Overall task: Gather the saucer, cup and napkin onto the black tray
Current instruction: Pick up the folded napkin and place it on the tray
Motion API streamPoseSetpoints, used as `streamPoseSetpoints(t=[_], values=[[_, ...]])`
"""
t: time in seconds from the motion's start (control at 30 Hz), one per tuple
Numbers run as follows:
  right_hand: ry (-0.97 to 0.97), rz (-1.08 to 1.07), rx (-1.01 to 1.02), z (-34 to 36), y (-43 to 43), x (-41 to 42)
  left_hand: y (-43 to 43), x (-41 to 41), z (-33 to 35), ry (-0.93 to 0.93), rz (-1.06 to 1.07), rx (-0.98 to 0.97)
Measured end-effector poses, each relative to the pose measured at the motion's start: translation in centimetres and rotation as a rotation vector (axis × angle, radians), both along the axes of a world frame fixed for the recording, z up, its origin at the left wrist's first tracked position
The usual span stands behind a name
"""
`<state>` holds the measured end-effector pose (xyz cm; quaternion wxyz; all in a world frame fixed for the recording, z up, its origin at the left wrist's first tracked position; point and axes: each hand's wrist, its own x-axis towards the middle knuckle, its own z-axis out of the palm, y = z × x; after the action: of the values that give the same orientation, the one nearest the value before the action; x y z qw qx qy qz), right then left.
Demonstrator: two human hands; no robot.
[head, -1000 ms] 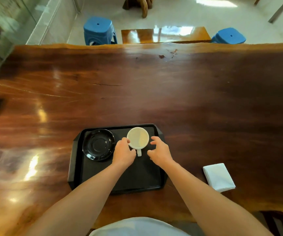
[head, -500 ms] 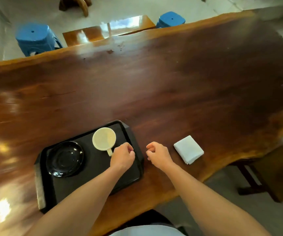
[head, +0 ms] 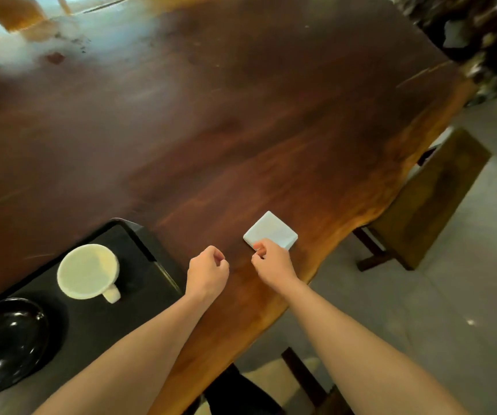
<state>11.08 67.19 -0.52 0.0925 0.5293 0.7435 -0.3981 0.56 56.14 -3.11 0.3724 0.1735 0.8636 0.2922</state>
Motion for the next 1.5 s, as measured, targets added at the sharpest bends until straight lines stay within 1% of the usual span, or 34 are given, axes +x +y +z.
streamPoseSetpoints(t=[0.2, 0.3, 0.4, 0.5, 0.6, 0.73, 0.87, 1.07, 1.27, 1.43, 1.5], values=[[-0.021, -0.073, 0.147, -1.1, 3.2, 0.7, 3.0, 0.7, -1.3, -0.038, -0.067, 0.019], [-0.046, -0.052, 0.202, -2.0, 4.6, 0.9, 4.6, 0.4, -1.6, 0.002, -0.120, 0.044], [-0.080, -0.051, 0.238, -2.9, 5.5, 1.3, 6.0, -0.1, -1.9, 0.050, -0.122, 0.055], [-0.111, -0.054, 0.270, -3.6, 5.9, 1.7, 7.2, -0.3, -2.6, 0.041, -0.132, 0.054], [-0.173, -0.016, 0.257, -4.4, 6.1, 2.0, 7.8, 0.1, -3.3, 0.004, -0.159, 0.049], [-0.186, -0.012, 0.226, -5.2, 5.8, 2.3, 7.8, 0.9, -4.1, 0.008, -0.185, 0.067], [-0.242, 0.001, 0.175, -5.5, 5.4, 2.6, 7.3, 0.9, -4.5, -0.013, -0.194, 0.036], [-0.221, 0.008, 0.054, -5.0, 4.4, 3.1, 5.9, 0.2, -4.0, -0.098, -0.214, -0.002], [-0.070, -0.031, -0.069, -2.6, 3.4, 1.5, 4.0, -1.6, -0.9, -0.142, -0.088, 0.047], [0.046, -0.008, -0.196, 0.9, 2.1, -1.5, 1.8, -4.1, 3.0, -0.207, 0.192, 0.162], [0.095, 0.016, -0.258, 2.5, 1.3, -3.0, 0.3, -5.4, 4.3, -0.222, 0.270, 0.206]])
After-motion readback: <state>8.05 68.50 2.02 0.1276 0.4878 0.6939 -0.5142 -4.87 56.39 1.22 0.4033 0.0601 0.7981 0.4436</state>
